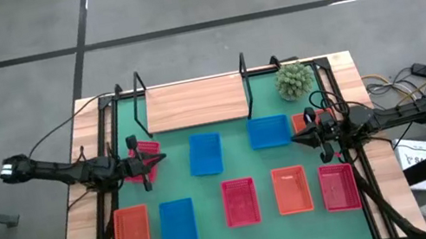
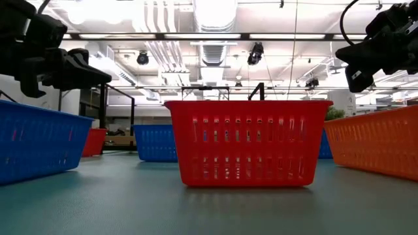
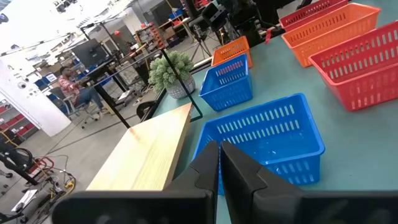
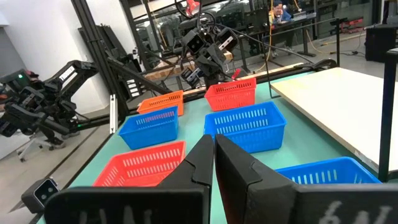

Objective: Stack baskets on shelf by color

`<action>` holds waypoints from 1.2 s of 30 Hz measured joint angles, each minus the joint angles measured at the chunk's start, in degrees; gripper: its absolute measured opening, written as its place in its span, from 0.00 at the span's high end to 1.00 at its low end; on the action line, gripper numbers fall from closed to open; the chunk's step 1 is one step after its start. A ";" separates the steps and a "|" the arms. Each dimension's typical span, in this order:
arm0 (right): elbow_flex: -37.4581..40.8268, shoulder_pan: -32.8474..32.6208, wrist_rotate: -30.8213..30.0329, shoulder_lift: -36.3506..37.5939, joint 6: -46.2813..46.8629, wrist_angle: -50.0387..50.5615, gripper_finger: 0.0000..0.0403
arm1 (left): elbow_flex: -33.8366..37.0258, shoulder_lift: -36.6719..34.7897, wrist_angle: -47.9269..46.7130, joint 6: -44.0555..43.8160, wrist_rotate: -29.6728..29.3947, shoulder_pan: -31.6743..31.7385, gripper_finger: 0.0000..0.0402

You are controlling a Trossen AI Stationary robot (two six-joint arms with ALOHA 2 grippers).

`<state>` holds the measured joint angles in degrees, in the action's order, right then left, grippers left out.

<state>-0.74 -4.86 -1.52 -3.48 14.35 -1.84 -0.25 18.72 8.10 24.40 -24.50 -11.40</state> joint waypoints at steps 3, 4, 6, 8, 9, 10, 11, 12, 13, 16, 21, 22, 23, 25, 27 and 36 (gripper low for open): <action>-0.01 0.01 0.00 -0.01 0.00 0.00 0.98 | 0.00 0.02 0.00 0.00 0.00 0.00 1.00; -0.01 0.01 0.00 0.01 0.00 0.01 0.98 | 0.00 0.02 0.00 0.00 0.00 0.01 1.00; -0.01 0.01 -0.02 0.01 0.00 0.01 0.98 | 0.00 0.01 0.00 0.00 0.01 0.02 1.00; -0.01 -0.01 0.00 -0.01 0.00 -0.01 0.98 | 0.00 0.01 0.00 0.00 0.01 0.01 1.00; 0.00 -0.01 0.00 0.01 0.00 0.01 0.98 | 0.00 0.02 0.00 0.00 0.01 0.00 1.00; 0.00 0.01 0.00 0.00 0.00 -0.01 0.98 | 0.00 0.02 0.00 0.00 0.01 0.00 1.00; -0.01 0.00 -0.01 -0.01 0.00 0.01 0.98 | 0.00 0.01 0.00 0.00 0.01 0.02 1.00; 0.00 0.00 0.00 0.00 0.00 0.00 0.98 | 0.00 0.01 0.00 0.00 0.01 0.00 1.00; -0.01 0.01 -0.02 0.00 0.00 0.01 0.98 | 0.00 0.02 0.00 0.14 0.01 0.01 1.00; -0.01 -0.01 -0.01 -0.01 0.00 0.00 0.98 | 0.00 0.04 1.70 1.34 0.22 0.02 1.00; 0.01 0.01 -0.01 0.01 0.00 0.01 0.98 | 0.00 0.03 10.06 1.49 0.88 0.00 1.00; -0.01 0.01 0.00 0.01 0.00 0.01 0.98 | 0.00 0.01 12.35 1.49 0.88 0.01 1.00; 0.00 0.01 0.08 0.00 0.18 -0.09 0.98 | 0.00 0.00 14.40 1.48 0.88 0.02 1.00; -0.01 -0.03 2.05 0.01 2.34 -0.64 0.98 | 0.00 0.02 18.39 1.11 0.90 0.00 1.00; -0.01 -0.03 3.10 0.00 3.05 -0.43 0.98 | 0.00 0.00 21.91 -0.71 0.90 0.00 1.00; -0.01 -0.03 3.04 0.01 2.32 -0.10 0.98 | 0.00 0.00 29.39 -1.80 0.90 0.00 1.00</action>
<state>-0.75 -4.89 1.52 -3.46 16.67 -1.93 -0.25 18.72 37.49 22.60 -23.59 -11.40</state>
